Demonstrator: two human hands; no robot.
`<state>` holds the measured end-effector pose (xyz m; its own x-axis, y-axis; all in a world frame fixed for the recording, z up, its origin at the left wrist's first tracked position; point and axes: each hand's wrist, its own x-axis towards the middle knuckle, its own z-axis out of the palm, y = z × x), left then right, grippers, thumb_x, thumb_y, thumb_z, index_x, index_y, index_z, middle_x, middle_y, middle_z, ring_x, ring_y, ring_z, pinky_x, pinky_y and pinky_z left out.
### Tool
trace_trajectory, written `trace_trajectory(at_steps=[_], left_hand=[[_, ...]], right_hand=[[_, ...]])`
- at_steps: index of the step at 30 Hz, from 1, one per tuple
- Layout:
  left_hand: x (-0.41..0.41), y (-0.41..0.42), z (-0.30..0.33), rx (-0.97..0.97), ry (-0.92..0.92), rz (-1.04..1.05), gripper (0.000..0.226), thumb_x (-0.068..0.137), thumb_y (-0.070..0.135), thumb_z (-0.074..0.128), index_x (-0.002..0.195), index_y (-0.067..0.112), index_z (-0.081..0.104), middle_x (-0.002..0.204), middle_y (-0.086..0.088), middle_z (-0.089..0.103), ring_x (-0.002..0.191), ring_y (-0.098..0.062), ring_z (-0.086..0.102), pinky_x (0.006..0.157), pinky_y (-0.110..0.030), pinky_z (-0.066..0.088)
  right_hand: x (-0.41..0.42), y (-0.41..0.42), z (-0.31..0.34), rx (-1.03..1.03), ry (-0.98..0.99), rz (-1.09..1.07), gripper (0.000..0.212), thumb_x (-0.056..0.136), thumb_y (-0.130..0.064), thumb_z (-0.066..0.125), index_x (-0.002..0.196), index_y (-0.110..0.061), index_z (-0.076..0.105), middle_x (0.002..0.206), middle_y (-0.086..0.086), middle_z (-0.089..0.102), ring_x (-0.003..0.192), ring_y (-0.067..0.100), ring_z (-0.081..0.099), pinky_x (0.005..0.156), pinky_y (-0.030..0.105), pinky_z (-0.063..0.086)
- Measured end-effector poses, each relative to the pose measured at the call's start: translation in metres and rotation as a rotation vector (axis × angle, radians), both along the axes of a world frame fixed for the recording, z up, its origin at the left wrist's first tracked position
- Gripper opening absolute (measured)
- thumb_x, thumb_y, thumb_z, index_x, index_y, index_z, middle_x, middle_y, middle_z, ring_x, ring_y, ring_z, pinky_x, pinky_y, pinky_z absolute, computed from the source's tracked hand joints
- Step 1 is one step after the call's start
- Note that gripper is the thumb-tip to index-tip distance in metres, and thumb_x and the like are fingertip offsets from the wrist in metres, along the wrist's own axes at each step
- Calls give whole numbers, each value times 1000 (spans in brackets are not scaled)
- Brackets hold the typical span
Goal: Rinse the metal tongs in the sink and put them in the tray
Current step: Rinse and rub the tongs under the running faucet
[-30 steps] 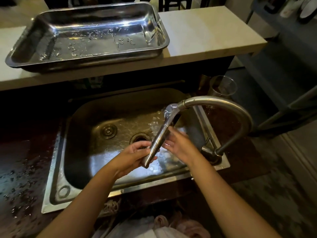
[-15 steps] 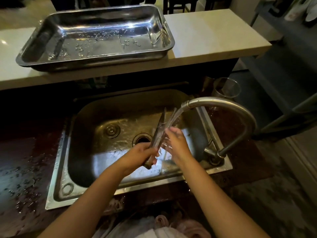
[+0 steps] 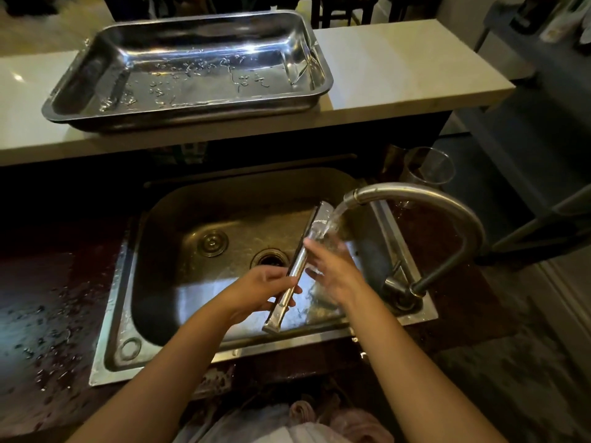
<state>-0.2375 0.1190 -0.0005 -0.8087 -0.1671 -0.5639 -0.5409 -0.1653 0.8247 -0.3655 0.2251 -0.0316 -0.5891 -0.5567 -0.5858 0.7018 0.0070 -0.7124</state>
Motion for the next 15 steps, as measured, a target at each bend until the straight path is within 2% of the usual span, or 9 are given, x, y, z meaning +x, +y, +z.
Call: trace_trajectory(at_steps=[1, 3, 5, 7, 9, 12, 13, 14, 15], left_hand=[[2, 0, -1, 15, -8, -18, 14, 89, 22, 57, 97, 17, 67, 85, 3, 73, 71, -9, 69, 61, -21, 55], [6, 2, -4, 67, -13, -38, 18, 89, 20, 56, 103, 11, 65, 84, 3, 74, 72, -10, 69, 63, -23, 56], [6, 4, -4, 115, -10, -34, 20, 90, 18, 55, 106, 10, 64, 81, 3, 74, 70, -11, 69, 61, -23, 56], [6, 3, -2, 111, -3, -54, 18, 91, 17, 53, 104, 11, 65, 78, 3, 74, 67, -12, 68, 60, -23, 56], [6, 1, 1, 95, 4, -81, 16, 91, 15, 52, 99, 11, 66, 77, 4, 74, 65, -12, 67, 60, -23, 56], [8, -1, 2, 101, 2, -89, 19, 92, 13, 51, 104, 4, 63, 80, 3, 73, 64, -13, 66, 61, -25, 56], [10, -2, 2, 104, 3, -94, 21, 92, 13, 50, 107, 2, 61, 81, 2, 72, 65, -13, 66, 62, -25, 56], [11, -3, 2, 108, 4, -98, 22, 92, 13, 50, 108, 3, 61, 82, 2, 72, 66, -14, 66, 63, -26, 56], [13, -4, 2, 116, 5, -95, 21, 92, 13, 50, 108, 5, 62, 82, 2, 73, 67, -14, 67, 63, -25, 56]], right_hand=[[-8, 2, 1, -15, 7, -21, 75, 68, -14, 79, 132, -26, 40, 117, 9, 64, 95, 21, 66, 76, 33, 54], [-23, 4, 5, 14, 87, 11, 85, 66, -13, 81, 136, -27, 33, 119, 10, 61, 97, 23, 65, 75, 31, 56], [-31, 5, 8, 179, 245, 104, 79, 65, -21, 82, 132, -21, 40, 118, 8, 60, 100, 25, 64, 79, 33, 57], [-36, 5, 9, 323, 380, 119, 57, 72, -30, 76, 121, -13, 54, 113, 8, 62, 102, 27, 62, 83, 36, 55], [-40, 5, 13, 353, 479, 97, 31, 81, -31, 67, 100, -7, 63, 102, 15, 66, 94, 25, 61, 71, 32, 50], [-47, 6, 18, 413, 601, 113, 47, 91, -36, 52, 94, 11, 61, 96, 38, 59, 79, 22, 48, 74, 45, 48], [-48, 7, 21, 428, 624, 131, 51, 92, -39, 48, 88, 10, 59, 86, 37, 54, 78, 22, 45, 73, 45, 47], [-49, 8, 22, 422, 637, 171, 47, 92, -42, 47, 85, 3, 59, 80, 28, 51, 79, 22, 45, 68, 39, 43], [-49, 9, 23, 413, 635, 238, 42, 89, -46, 51, 88, -4, 60, 82, 19, 49, 82, 22, 46, 66, 33, 38]])
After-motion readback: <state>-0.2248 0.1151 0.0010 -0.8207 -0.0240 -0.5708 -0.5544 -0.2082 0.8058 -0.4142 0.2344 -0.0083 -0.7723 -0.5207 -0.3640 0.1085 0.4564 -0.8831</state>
